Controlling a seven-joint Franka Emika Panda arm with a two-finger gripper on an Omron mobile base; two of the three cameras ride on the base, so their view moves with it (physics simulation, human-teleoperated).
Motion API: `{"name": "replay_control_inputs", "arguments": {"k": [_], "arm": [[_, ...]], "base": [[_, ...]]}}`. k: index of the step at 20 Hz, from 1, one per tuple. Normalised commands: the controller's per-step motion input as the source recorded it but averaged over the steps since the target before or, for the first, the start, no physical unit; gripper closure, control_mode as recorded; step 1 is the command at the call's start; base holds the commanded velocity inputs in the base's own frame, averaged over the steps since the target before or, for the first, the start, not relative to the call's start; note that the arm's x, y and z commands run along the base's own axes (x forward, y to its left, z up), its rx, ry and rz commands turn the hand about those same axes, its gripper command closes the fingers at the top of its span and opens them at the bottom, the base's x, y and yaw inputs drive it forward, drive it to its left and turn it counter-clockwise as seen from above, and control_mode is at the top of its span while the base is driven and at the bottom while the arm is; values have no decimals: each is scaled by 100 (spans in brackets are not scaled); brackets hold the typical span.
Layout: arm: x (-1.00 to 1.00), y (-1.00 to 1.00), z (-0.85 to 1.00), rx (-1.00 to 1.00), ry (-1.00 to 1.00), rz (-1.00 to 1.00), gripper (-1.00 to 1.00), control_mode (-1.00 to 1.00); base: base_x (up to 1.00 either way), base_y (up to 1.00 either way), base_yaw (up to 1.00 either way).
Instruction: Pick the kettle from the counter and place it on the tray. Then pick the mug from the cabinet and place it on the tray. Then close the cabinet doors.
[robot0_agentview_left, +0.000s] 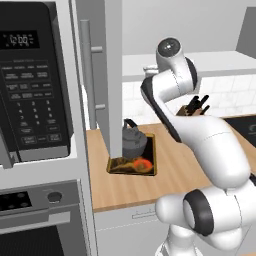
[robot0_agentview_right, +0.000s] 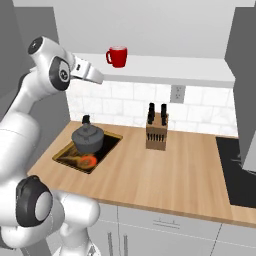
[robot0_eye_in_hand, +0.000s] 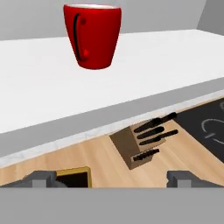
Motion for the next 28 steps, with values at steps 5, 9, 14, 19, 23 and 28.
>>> {"name": "replay_control_inputs", "arguments": {"k": [5, 9, 14, 19, 23, 28], "arm": [[26, -1, 4, 0, 0, 0, -100, -100], [36, -4, 21, 0, -2, 0, -100, -100], [45, 0, 49, 0, -3, -4, -100, -100], [41, -2, 8, 0, -12, -5, -100, -100], [30, 0, 0, -2, -10, -5, -100, -100], [15, -8, 0, -2, -10, -7, -100, -100]], "base": [[0, 0, 0], [0, 0, 0], [0, 0, 0], [0, 0, 0], [0, 0, 0], [0, 0, 0]]}}
